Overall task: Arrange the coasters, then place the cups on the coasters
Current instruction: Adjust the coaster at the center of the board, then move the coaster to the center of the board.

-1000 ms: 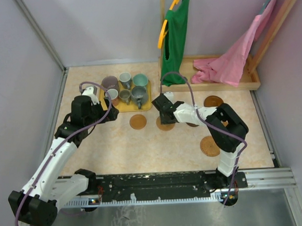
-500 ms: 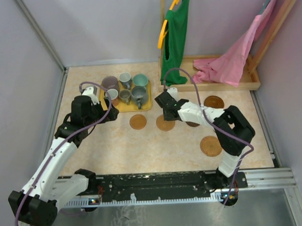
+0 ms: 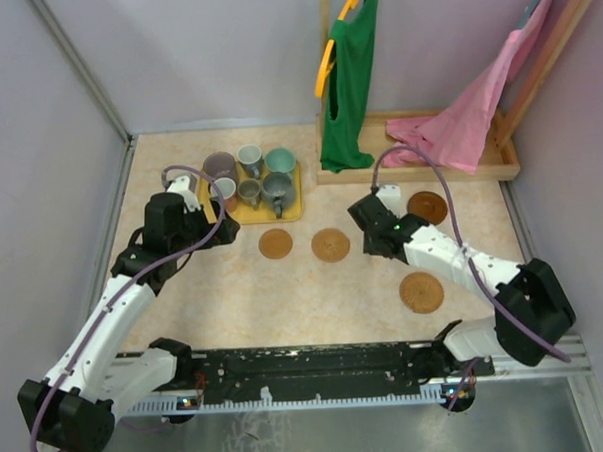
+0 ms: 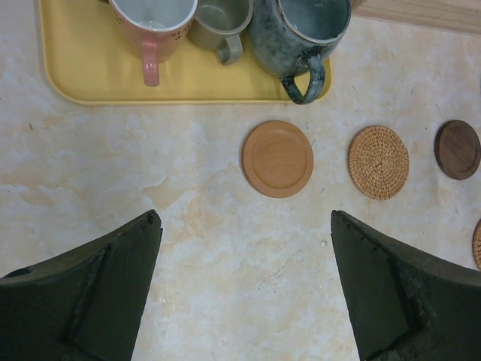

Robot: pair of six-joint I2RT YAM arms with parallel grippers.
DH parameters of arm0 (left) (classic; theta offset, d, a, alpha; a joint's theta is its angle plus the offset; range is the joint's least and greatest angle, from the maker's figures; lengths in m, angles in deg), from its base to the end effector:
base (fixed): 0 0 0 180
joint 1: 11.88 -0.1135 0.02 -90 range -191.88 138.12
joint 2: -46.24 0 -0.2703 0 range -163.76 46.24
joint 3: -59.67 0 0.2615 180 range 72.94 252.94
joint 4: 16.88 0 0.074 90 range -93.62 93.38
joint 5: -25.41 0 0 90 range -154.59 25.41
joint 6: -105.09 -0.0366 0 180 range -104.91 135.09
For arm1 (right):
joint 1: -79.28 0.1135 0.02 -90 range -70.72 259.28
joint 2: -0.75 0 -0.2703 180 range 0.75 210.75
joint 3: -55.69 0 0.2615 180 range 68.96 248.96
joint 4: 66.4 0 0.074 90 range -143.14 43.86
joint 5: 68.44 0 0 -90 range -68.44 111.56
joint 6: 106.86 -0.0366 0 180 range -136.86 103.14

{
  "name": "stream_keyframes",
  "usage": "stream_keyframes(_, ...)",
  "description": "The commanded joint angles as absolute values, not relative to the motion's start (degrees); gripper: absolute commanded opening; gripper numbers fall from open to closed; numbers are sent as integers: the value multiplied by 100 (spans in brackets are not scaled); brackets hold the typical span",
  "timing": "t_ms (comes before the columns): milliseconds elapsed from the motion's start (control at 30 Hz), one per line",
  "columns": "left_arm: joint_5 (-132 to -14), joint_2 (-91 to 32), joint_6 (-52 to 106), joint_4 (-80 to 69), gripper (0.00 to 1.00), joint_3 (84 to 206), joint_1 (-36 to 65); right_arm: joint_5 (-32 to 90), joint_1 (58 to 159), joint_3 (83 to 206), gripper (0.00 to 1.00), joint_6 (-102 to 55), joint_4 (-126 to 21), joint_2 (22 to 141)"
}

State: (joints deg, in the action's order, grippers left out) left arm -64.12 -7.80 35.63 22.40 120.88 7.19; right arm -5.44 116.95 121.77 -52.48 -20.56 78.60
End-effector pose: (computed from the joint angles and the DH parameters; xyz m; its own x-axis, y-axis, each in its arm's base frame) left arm 0.2027 -0.0698 0.3061 -0.5828 -0.1698 -0.7947 0.1235 0.9481 -0.2931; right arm 0.2288 0.1556 0.2344 -0.7483 0.0778 -0.6587 0.1031 0.9947 0.0004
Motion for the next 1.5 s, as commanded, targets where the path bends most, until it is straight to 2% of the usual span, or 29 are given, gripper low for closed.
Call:
stream_keyframes(0,-6618,-835,3478,2110,98,12016,693,-780,11597,11731,32,-5742,-1366,7216)
stream_keyframes(367,-6887,-1039,3485,1976,97,11990,702,-679,11518,10876,32,-6859,-321,6222)
stream_keyframes(1100,-7008,-1096,3449,1938,98,12012,701,-989,11488,10184,31,-8382,-47,6253)
stream_keyframes(1467,-7003,-1098,3443,1966,98,12069,702,-944,11302,10059,32,-8225,-522,6689)
